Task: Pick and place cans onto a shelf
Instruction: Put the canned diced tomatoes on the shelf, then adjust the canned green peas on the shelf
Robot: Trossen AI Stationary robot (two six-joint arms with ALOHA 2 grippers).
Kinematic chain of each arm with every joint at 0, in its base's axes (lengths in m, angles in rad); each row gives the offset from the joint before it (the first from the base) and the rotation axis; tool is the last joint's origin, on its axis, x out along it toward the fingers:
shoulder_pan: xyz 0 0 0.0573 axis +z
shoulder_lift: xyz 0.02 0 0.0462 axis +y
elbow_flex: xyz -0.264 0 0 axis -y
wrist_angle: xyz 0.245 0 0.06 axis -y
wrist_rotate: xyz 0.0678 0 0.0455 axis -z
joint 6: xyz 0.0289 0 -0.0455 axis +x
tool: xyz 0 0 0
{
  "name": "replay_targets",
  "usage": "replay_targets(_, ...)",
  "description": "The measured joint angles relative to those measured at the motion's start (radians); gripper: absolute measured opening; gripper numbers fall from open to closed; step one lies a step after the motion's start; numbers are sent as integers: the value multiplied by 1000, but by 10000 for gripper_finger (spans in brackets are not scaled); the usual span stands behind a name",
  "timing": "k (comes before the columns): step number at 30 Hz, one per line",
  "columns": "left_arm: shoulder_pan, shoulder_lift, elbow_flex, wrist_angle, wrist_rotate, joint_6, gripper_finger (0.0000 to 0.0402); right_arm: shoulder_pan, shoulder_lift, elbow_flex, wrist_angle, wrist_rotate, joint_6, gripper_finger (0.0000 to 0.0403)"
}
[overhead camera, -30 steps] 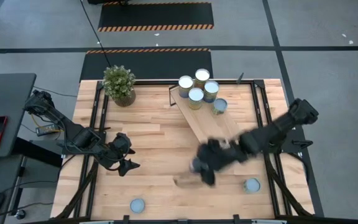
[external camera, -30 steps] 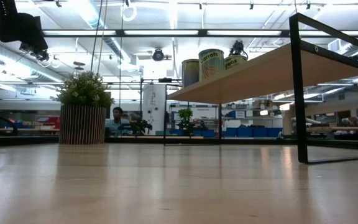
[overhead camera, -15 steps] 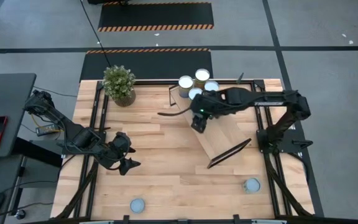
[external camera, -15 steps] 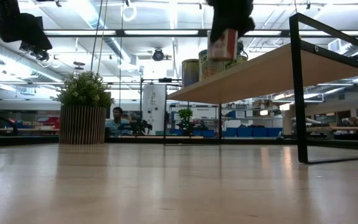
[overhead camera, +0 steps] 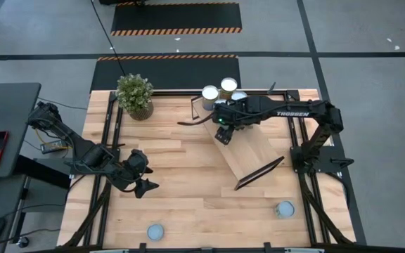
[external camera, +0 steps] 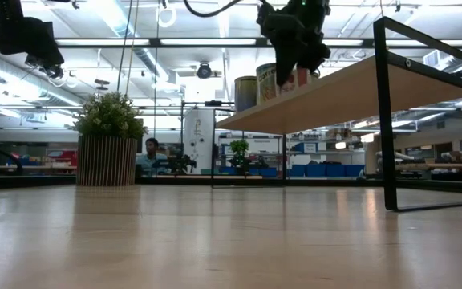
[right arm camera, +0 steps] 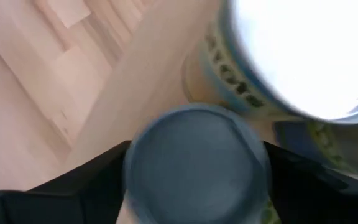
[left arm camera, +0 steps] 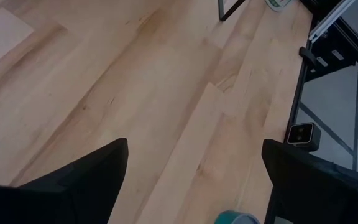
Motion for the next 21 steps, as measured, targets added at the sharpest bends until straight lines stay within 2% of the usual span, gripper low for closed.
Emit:
replay_targets(7, 0, 0, 0, -9, 2, 1, 375, -14, -2, 5, -52, 0, -18, 387)
replay_targets(13, -2, 0, 0, -14, 15, 8, 375, 40, -3, 82, -126, 12, -20, 388)
replay_targets(17, -1, 0, 0, -14, 16, 9, 375, 100, -4, 128, -225, 74, -6, 384)
replay_targets(21, -1, 0, 0, -13, 35, 8, 375, 139, -51, 107, -324, 49, -2, 378)
